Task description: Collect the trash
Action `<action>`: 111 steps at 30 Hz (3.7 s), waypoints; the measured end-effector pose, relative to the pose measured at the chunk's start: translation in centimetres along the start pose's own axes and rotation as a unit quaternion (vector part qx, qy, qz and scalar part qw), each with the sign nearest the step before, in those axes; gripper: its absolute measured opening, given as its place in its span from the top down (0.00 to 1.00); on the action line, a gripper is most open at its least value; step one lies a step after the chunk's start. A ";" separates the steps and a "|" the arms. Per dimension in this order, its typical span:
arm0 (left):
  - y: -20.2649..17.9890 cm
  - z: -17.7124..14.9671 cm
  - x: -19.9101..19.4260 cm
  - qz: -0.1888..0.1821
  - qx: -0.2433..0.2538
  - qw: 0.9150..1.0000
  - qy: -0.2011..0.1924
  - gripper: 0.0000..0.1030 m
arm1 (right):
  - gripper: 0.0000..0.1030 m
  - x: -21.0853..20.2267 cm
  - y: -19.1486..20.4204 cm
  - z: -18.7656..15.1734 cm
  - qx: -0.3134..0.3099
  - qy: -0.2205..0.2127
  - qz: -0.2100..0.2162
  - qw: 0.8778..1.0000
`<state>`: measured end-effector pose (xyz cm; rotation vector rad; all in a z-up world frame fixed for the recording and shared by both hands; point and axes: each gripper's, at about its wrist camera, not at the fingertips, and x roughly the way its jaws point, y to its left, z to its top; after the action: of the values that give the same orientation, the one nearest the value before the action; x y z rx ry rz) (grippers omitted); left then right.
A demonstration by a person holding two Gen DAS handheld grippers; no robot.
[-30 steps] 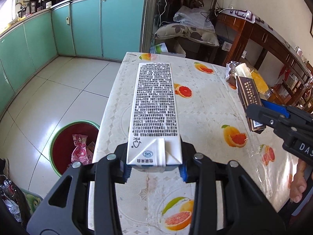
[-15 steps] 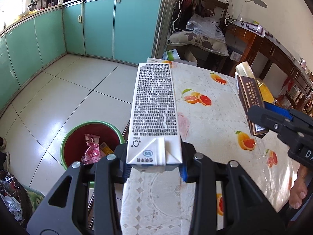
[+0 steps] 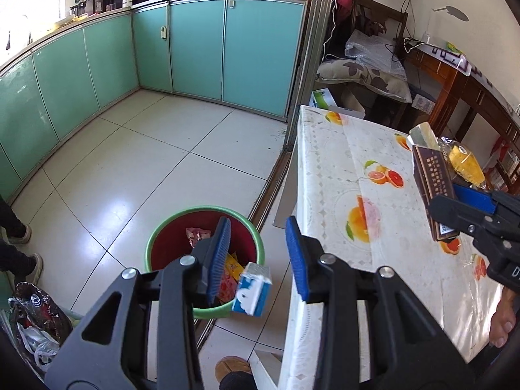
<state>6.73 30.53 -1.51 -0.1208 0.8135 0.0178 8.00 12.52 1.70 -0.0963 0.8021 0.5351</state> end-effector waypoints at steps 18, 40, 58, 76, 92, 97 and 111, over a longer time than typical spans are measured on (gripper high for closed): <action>5.3 -1.2 2.4 0.069 -0.033 0.997 0.021 0.88 | 0.60 14.6 6.2 2.0 0.005 0.126 0.114 0.986; 3.9 0.9 0.8 0.072 -0.032 0.997 -0.022 0.67 | 0.30 11.6 4.6 0.8 -0.021 0.051 0.029 0.998; -7.3 1.8 -8.0 0.012 -0.031 0.983 -0.181 0.04 | 0.07 -5.9 -6.3 -5.3 0.071 -0.151 -0.114 0.979; -15.1 0.7 -9.4 -0.024 0.001 0.979 -0.203 0.04 | 0.06 -15.2 -10.4 -9.5 0.116 -0.233 -0.218 0.941; -14.8 0.6 -9.2 -0.020 -0.002 0.983 -0.184 0.04 | 0.07 -15.8 -10.1 -9.6 0.125 -0.227 -0.216 0.941; -14.8 0.6 -9.2 -0.019 0.000 0.983 -0.184 0.04 | 0.07 -15.9 -10.0 -9.5 0.121 -0.228 -0.218 0.941; -14.8 0.6 -8.8 -0.012 0.008 0.984 -0.179 0.04 | 0.06 -15.9 -9.8 -9.3 0.119 -0.227 -0.216 0.942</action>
<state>2.01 16.15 6.80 -0.1093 0.4515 0.0098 -2.43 -5.19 5.31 0.0739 0.3691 0.0320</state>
